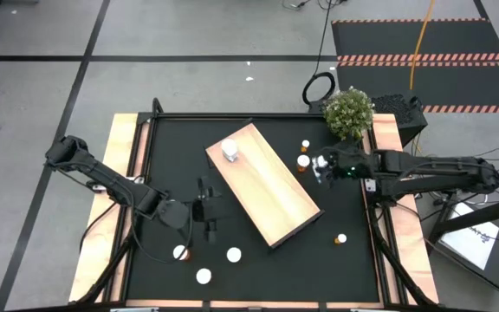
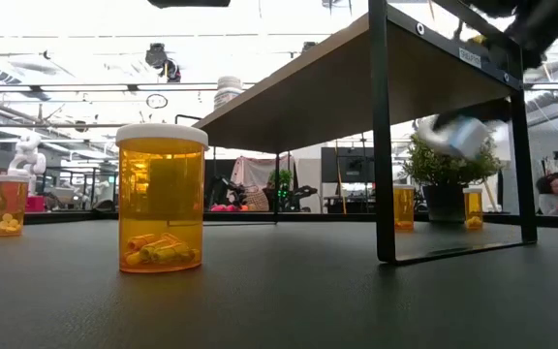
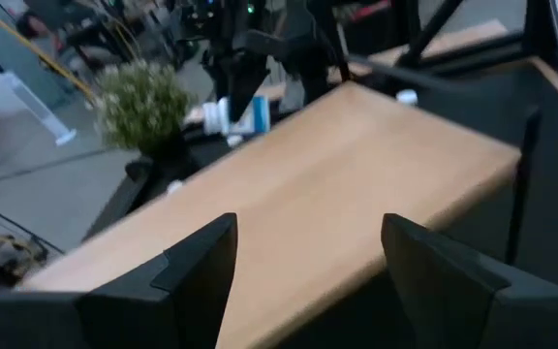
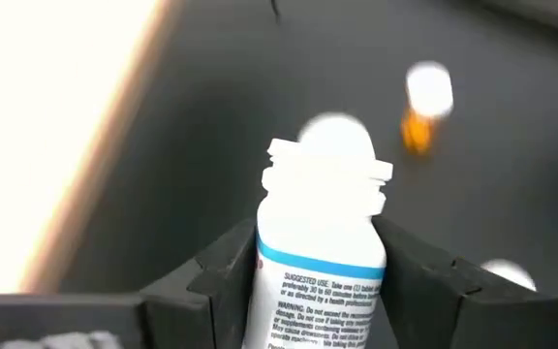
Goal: Pick and place medicine bottles onto shelf by color
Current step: Put the top white pill bottle on the shelf aligned with the other white pill bottle
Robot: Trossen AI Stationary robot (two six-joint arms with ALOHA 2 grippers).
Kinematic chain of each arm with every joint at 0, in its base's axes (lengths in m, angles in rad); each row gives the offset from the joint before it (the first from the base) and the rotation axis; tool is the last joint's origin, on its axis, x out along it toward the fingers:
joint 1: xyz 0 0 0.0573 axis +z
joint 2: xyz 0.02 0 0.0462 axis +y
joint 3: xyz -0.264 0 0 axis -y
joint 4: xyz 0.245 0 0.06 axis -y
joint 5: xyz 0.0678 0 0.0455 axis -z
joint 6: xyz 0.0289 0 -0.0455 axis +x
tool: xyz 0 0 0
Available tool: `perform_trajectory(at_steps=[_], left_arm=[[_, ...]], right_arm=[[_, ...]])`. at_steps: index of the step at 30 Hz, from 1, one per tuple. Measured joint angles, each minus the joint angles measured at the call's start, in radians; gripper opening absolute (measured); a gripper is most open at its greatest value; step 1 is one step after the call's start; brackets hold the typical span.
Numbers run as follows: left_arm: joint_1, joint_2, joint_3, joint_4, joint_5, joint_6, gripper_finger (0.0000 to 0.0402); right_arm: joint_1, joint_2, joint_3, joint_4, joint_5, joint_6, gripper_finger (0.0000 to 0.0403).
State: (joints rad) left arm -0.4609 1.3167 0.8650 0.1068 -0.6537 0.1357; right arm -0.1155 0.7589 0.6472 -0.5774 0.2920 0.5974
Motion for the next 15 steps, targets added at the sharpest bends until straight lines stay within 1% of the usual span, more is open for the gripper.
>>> perform_trajectory(at_steps=[3, 7, 10, 13, 15], left_arm=[[0.025, 0.000, 0.000, 0.068, 0.000, 0.038, 0.0257], [0.069, 0.000, 0.000, 0.165, 0.000, 0.075, 0.0257], [0.106, 0.000, 0.000, 0.229, 0.007, 0.124, 0.0257], [0.130, 0.000, 0.000, 0.278, 0.053, 0.207, 0.0257], [0.138, 0.000, 0.000, 0.312, 0.063, 0.251, 0.0258]], right_arm=[[0.021, -0.021, 0.000, 0.179, 0.023, -0.107, 0.0181], [0.045, -0.014, 0.000, 0.441, 0.025, -0.253, 0.0181], [0.062, 0.015, -0.018, 0.650, 0.023, -0.334, 0.0182], [0.074, 0.052, -0.065, 0.881, 0.022, -0.404, 0.0182], [0.075, 0.082, -0.101, 1.048, 0.022, -0.429, 0.0182]])
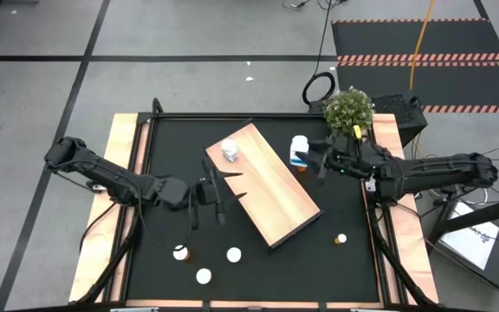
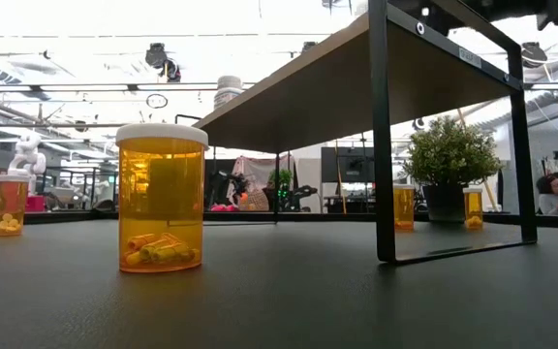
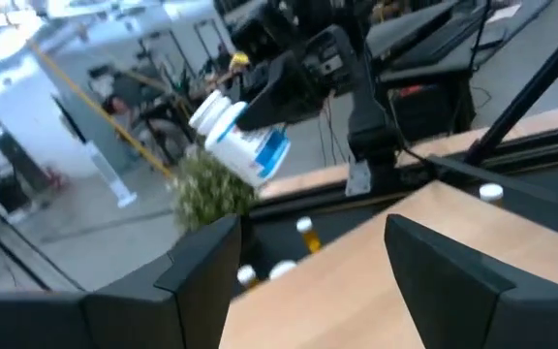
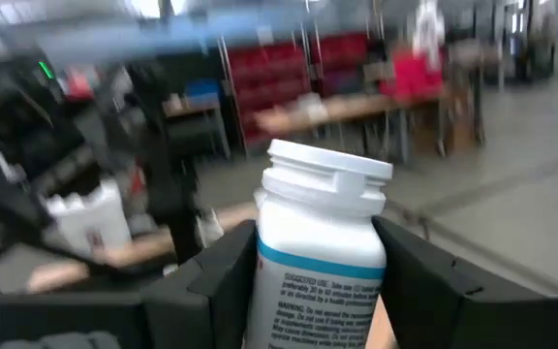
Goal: Pick and place medicine bottles onto shelf by color
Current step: Put the top white pill bottle on the shelf aligned with the other white pill bottle
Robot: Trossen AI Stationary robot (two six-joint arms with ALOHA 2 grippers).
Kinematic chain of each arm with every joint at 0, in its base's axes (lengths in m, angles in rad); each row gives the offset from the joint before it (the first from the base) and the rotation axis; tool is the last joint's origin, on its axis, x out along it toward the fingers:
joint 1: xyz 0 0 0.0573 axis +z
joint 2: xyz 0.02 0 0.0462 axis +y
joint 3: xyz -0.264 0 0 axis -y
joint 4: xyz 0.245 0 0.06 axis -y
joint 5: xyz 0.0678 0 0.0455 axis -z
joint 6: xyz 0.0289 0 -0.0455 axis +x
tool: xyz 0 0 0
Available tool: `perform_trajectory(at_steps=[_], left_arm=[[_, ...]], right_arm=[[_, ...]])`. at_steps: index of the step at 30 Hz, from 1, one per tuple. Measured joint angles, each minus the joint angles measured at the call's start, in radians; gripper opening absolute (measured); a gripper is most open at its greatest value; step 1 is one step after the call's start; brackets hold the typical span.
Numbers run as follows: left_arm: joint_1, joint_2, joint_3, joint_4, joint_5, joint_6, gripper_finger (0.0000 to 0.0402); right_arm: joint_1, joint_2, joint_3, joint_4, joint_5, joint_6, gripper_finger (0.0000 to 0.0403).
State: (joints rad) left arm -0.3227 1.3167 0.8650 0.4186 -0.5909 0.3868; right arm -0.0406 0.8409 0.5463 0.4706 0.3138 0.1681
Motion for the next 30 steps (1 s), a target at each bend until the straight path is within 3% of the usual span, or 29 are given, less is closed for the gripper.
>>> perform_trajectory(at_steps=[5, 9, 13, 22, 30], left_arm=[[0.011, 0.043, 0.020, 0.088, -0.002, 0.116, 0.0277], [0.020, 0.124, 0.085, 0.114, -0.002, 0.181, 0.0315], [0.050, 0.222, 0.175, 0.109, -0.066, 0.181, 0.0353], [0.120, 0.421, 0.391, 0.108, -0.166, 0.215, 0.0385], [0.170, 0.513, 0.470, 0.111, -0.224, 0.193, 0.0386]], right_arm=[[0.003, 0.123, -0.077, 0.374, 0.000, -0.030, 0.0182], [0.003, 0.217, -0.084, 0.547, 0.000, -0.064, 0.0182], [0.003, 0.296, -0.084, 0.666, 0.002, -0.079, 0.0182], [0.003, 0.358, -0.084, 0.783, 0.023, -0.100, 0.0183], [0.010, 0.358, -0.084, 0.783, 0.023, -0.102, 0.0183]])
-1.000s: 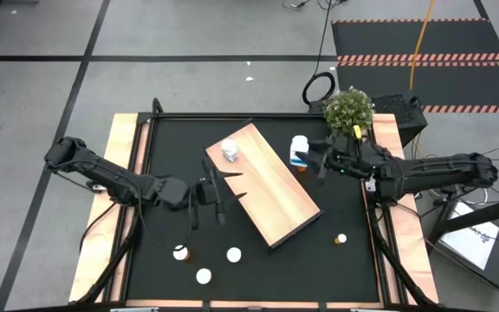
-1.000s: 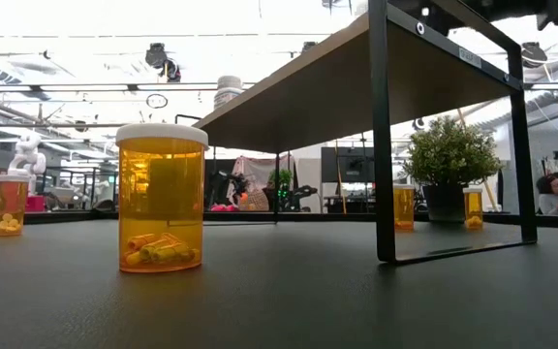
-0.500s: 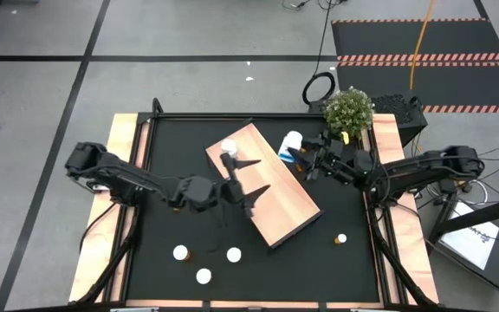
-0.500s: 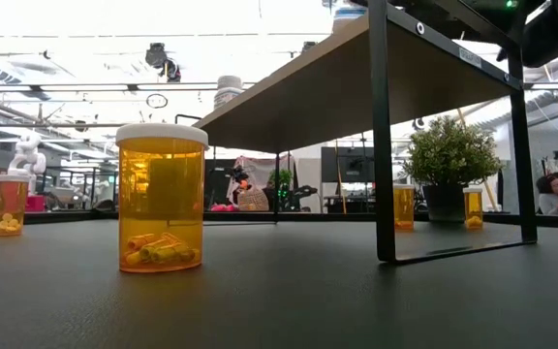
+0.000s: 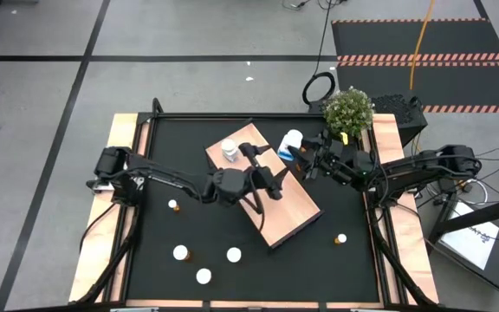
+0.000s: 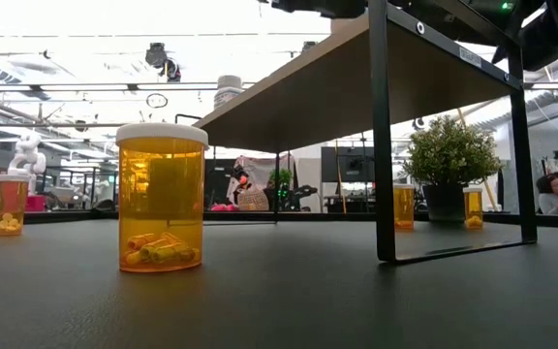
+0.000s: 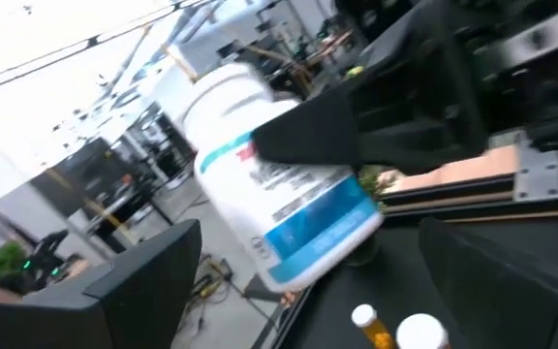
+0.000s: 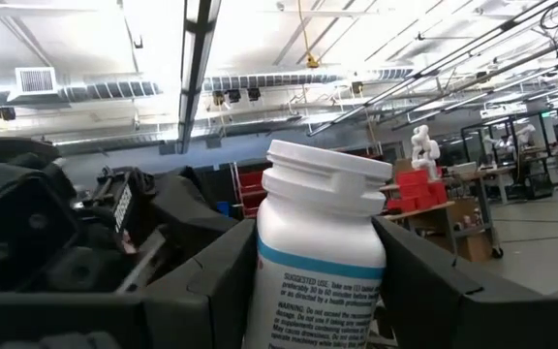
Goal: Pick and place medicine bottles onto shelf by color
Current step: Put the top white pill bottle on the shelf aligned with the other white pill bottle
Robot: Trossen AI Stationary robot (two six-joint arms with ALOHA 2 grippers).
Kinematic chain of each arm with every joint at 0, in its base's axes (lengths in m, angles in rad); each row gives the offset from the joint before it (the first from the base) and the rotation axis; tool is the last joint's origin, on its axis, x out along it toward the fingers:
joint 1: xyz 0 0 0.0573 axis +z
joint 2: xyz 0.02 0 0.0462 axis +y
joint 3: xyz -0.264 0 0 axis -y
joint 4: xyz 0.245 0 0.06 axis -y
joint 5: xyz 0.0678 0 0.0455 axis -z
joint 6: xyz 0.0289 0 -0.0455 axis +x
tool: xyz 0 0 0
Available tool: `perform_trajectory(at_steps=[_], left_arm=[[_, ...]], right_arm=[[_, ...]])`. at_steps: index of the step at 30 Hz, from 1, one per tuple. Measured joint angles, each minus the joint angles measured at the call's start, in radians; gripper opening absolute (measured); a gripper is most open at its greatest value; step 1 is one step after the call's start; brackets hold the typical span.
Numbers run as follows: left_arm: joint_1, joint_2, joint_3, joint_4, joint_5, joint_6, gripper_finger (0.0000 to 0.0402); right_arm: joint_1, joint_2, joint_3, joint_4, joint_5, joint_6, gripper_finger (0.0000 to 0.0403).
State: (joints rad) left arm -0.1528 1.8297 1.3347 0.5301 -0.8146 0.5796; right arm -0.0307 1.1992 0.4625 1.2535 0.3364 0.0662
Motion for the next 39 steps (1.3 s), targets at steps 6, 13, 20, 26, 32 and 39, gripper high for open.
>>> perform_trajectory(at_steps=[6, 13, 20, 26, 32, 39], left_arm=[[0.022, 0.003, 0.000, -0.001, -0.013, -0.052, 0.0386], [0.048, 0.003, 0.000, -0.002, 0.082, -0.150, 0.0386], [0.054, 0.003, 0.000, 0.032, 0.132, -0.168, 0.0386], [0.058, 0.004, 0.000, 0.048, 0.157, -0.167, 0.0386], [0.086, 0.003, 0.000, 0.049, 0.168, -0.180, 0.0386], [0.090, 0.004, 0.000, 0.070, 0.169, -0.189, 0.0386]], right_arm=[[0.006, 0.000, 0.000, 0.008, 0.000, 0.000, 0.0183], [0.006, 0.000, 0.000, 0.024, -0.001, 0.000, 0.0183], [0.006, 0.000, 0.000, 0.052, -0.001, 0.000, 0.0183], [0.006, 0.000, 0.000, 0.057, 0.000, 0.000, 0.0183], [0.006, 0.000, 0.000, 0.059, 0.005, 0.000, 0.0183], [0.006, 0.000, 0.001, 0.058, 0.004, -0.026, 0.0183]])
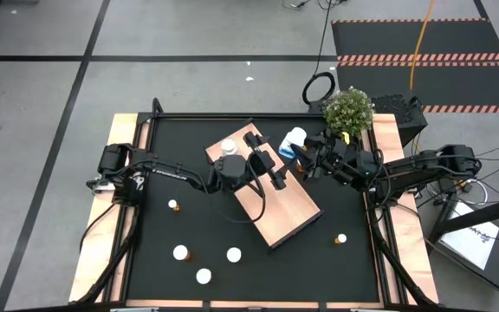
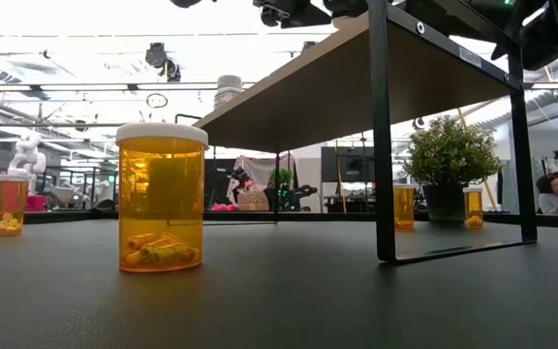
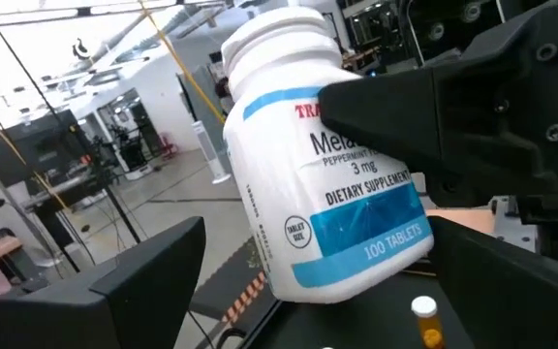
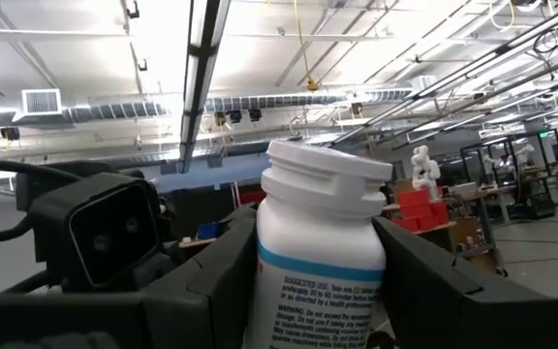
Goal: Pick and place medicine bottles onto shelf by color
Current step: Put the top white pill bottle on the shelf aligned with the other white pill bottle
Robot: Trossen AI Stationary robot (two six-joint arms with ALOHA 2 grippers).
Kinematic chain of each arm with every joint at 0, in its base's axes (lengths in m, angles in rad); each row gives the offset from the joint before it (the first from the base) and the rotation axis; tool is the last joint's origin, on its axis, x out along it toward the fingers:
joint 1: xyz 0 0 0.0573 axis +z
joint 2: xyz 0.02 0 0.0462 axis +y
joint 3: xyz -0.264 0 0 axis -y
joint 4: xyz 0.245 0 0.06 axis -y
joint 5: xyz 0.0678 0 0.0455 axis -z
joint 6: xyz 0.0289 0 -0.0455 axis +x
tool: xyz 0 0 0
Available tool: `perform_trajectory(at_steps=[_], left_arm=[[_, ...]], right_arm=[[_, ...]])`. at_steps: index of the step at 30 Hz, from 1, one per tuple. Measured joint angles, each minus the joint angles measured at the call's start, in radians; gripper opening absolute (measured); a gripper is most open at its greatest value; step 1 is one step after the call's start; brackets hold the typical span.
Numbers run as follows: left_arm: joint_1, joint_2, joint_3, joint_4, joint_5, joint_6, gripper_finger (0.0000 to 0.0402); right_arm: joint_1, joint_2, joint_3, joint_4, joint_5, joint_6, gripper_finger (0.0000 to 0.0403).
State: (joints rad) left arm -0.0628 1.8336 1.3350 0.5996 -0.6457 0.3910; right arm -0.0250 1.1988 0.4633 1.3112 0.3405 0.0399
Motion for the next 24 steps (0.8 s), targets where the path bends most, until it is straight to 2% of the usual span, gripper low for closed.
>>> perform_trajectory(at_steps=[6, 17, 24], left_arm=[[0.001, 0.000, 0.000, 0.002, -0.006, 0.029, 0.0376], [0.002, 0.000, 0.000, -0.005, -0.013, 0.047, 0.0278], [-0.004, 0.000, 0.000, -0.019, -0.026, 0.061, 0.0269]], right_arm=[[0.000, 0.000, 0.000, -0.006, 0.000, 0.000, 0.0183], [0.000, 0.000, 0.000, -0.023, 0.000, 0.000, 0.0183], [0.000, 0.000, 0.000, -0.032, -0.001, 0.000, 0.0183]])
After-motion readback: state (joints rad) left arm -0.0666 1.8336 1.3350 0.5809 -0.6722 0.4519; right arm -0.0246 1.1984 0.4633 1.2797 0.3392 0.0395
